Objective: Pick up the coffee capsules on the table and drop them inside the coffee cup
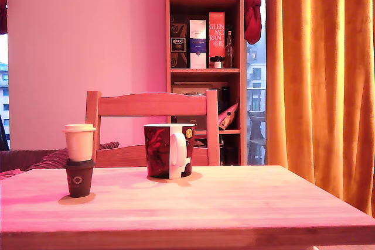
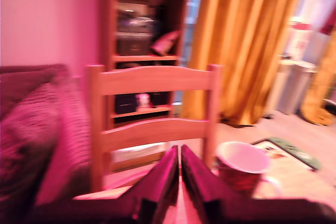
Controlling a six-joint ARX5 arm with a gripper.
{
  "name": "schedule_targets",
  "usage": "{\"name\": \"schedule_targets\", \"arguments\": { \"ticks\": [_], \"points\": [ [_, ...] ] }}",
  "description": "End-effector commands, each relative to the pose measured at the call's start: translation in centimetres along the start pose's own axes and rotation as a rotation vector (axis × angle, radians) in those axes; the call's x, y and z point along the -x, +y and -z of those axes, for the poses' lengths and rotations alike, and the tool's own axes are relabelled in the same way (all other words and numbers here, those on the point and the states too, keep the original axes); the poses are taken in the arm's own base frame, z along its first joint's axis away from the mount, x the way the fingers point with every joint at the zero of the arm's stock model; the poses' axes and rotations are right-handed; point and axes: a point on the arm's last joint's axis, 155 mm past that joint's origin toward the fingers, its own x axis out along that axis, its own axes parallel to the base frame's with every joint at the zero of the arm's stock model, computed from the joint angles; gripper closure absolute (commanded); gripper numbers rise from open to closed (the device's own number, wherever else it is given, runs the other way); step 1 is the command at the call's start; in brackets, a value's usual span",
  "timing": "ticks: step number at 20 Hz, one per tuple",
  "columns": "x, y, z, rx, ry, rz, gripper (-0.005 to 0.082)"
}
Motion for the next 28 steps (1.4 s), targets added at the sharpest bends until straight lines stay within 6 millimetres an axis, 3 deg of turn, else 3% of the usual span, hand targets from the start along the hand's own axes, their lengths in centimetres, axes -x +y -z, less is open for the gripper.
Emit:
{"name": "schedule_targets", "arguments": {
  "ticks": [1,8,13,19,23,24,27,28],
  "points": [
    [-0.4,-0.6,2.4,0.013,0.041,0.038,0.0789],
    [-0.8,-3.0,6.6,0.011,0.092,0.128,0.0789],
    [-0.8,-2.6,10.4,-0.007,0.143,0.108,0.0789],
    [-0.6,-2.6,11.6,-0.029,0.188,0.108,0.0788],
    [0.1,-2.2,14.5,-0.023,0.309,0.095,0.0767],
    [0.2,-2.1,15.0,-0.024,0.329,0.091,0.0702],
    [0.3,-1.8,15.4,-0.038,0.345,0.08,0.0221],
    [0.4,-1.7,15.7,-0.061,0.357,0.08,0.015]
  ]
}}
